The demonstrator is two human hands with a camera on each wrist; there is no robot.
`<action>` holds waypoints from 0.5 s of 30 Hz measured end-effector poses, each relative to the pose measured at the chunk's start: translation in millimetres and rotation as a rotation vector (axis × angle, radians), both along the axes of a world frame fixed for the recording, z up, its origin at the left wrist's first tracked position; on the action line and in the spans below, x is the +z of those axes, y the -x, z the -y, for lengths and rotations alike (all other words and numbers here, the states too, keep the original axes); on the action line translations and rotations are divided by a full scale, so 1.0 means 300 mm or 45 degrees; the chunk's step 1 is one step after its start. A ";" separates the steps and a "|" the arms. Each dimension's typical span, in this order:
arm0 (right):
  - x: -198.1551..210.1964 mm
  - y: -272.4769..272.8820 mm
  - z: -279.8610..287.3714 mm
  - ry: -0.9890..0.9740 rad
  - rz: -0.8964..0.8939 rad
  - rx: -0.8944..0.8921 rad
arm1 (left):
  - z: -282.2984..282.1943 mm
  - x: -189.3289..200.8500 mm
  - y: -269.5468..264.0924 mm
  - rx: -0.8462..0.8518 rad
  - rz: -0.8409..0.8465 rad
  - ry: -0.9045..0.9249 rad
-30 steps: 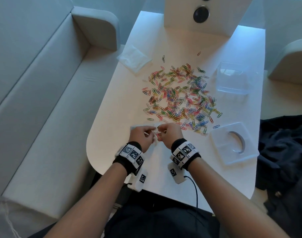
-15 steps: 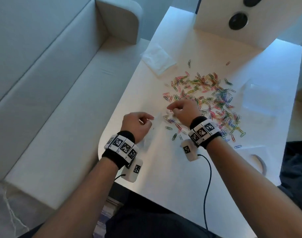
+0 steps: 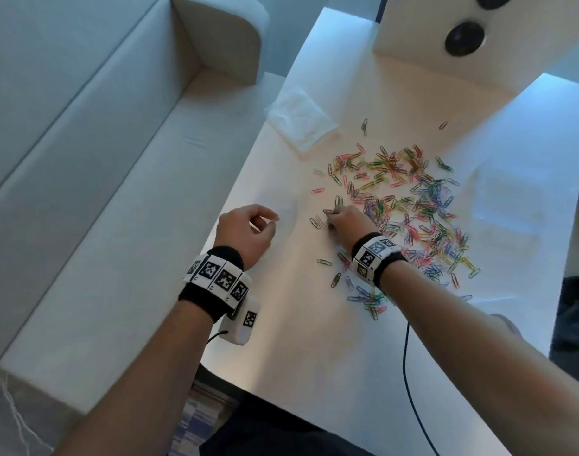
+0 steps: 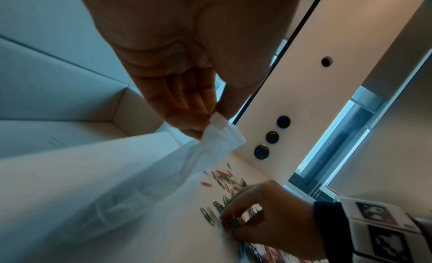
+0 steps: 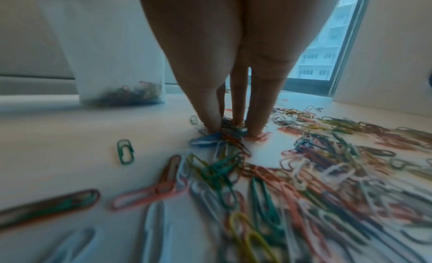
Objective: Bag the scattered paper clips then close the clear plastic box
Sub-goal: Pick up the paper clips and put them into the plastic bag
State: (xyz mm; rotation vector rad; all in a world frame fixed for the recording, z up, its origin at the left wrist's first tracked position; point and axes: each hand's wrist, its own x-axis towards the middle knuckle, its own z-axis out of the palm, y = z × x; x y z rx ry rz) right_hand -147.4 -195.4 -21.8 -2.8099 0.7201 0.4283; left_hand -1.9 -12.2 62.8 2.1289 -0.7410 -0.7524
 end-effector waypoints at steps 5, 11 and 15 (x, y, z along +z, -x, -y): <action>0.006 0.072 0.035 -0.252 0.292 -0.394 | 0.021 -0.072 0.093 -0.057 -0.138 -0.048; 0.097 0.186 -0.001 -1.285 1.034 -1.459 | 0.034 -0.113 0.199 -0.001 -0.294 -0.043; 0.172 0.207 -0.123 -2.042 1.231 -1.590 | 0.056 -0.123 0.232 0.051 -0.431 -0.059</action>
